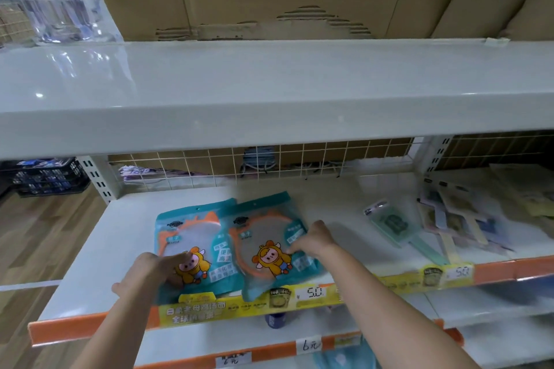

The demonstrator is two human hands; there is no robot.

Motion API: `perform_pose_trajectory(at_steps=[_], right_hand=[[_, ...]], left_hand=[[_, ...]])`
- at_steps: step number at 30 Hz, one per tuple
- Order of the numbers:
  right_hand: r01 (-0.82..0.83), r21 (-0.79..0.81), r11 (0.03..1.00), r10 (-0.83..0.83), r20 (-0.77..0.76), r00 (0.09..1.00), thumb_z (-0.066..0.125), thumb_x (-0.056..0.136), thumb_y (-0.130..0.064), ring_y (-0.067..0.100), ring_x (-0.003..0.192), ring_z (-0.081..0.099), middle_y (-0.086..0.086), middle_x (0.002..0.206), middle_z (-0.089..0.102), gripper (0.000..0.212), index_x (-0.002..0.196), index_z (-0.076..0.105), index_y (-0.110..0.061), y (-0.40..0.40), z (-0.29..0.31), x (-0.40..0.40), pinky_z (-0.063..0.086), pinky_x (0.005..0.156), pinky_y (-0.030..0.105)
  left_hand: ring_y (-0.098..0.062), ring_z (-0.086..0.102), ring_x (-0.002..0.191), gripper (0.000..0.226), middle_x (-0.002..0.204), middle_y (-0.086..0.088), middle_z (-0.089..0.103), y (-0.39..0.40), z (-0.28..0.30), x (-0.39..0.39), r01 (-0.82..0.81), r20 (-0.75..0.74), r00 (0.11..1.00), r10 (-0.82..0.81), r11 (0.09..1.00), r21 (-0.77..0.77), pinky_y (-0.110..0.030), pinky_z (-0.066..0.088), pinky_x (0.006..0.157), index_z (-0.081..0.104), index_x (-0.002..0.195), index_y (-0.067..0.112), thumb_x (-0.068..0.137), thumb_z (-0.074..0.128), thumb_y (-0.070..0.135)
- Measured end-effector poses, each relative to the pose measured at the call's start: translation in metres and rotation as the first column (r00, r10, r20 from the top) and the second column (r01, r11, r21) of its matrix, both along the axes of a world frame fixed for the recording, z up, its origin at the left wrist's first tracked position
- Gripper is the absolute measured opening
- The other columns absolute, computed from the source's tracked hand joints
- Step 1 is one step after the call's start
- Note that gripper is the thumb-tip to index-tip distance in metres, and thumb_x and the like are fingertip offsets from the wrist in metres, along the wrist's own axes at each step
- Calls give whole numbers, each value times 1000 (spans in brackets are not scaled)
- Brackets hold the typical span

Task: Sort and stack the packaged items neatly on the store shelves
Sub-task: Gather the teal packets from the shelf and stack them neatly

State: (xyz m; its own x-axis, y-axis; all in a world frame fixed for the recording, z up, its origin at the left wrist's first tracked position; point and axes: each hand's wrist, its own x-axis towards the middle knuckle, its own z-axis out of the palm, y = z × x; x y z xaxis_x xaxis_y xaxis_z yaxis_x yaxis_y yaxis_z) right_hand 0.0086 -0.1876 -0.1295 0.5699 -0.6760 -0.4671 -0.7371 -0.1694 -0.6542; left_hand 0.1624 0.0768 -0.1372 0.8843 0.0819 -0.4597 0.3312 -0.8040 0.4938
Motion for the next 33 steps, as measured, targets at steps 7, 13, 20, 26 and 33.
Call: perform_pose_trajectory(at_steps=[7, 13, 20, 26, 33], right_hand=[[-38, 138, 990, 41, -17, 999, 84, 61, -41, 23, 105, 62, 8, 119, 61, 79, 123, 49, -8, 12, 0, -3, 54, 90, 35], [-35, 41, 999, 36, -15, 999, 85, 39, -66, 26, 125, 48, 8, 136, 47, 124, 137, 35, -8, 34, 7, 8, 47, 98, 31], [5, 388, 921, -107, 241, 964, 87, 65, -30, 17, 99, 62, 3, 110, 62, 65, 115, 50, -10, 10, 23, -22, 53, 83, 26], [110, 565, 818, -375, 378, 847, 68, 84, -5, 27, 89, 67, 17, 110, 67, 37, 118, 53, -4, -37, 28, -81, 57, 81, 41], [186, 501, 845, -462, 511, 725, 58, 92, -8, 8, 72, 60, 5, 97, 63, 27, 118, 50, -8, -92, 44, -180, 47, 47, 12]], left_hand=[[-30, 57, 79, 52, 59, -14, 65, -33, 16, -5, -9, -15, 1000, 5, 955, -298, -38, 44, 75, 61, 104, -15, 74, 81, 23], [-38, 65, 84, 26, 92, -24, 68, -42, 25, -23, -38, -2, 999, 45, 815, -578, -48, 52, 84, 63, 97, -5, 79, 73, 10], [-39, 65, 90, 22, 95, -21, 69, -61, 38, -42, -41, -33, 999, 24, 675, -737, -50, 52, 86, 62, 101, 4, 83, 69, 13], [-35, 61, 93, 23, 110, -19, 64, -97, 38, -81, -66, -30, 997, 73, 559, -827, -47, 48, 90, 58, 111, 10, 88, 61, 11], [-27, 69, 77, 22, 89, -16, 73, -164, 42, -143, -104, -36, 989, 145, 501, -859, -35, 57, 69, 57, 112, 8, 93, 56, 19]])
